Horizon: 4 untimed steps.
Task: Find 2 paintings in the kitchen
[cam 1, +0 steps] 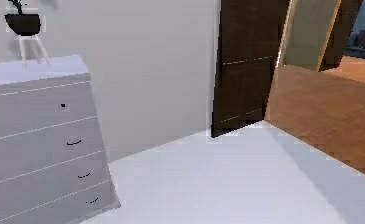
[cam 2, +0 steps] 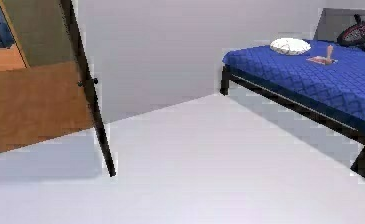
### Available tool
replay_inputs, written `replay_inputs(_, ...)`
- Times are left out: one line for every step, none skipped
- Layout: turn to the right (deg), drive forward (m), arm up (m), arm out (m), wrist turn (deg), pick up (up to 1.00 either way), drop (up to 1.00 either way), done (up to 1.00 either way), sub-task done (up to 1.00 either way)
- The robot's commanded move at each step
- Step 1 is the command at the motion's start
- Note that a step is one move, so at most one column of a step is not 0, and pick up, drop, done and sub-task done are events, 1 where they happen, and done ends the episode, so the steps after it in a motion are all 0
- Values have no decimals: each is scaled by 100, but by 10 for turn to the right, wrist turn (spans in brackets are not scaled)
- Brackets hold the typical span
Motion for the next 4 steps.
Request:
replay_inputs(240, 0, 0, 0, 0, 0, 0, 0, 0)
replay_inputs(0, 100, 0, 0, 0, 0, 0, 0, 0)
replay_inputs(240, 0, 0, 0, 0, 0, 0, 0, 0)
replay_inputs(0, 5, 0, 0, 0, 0, 0, 0, 0)
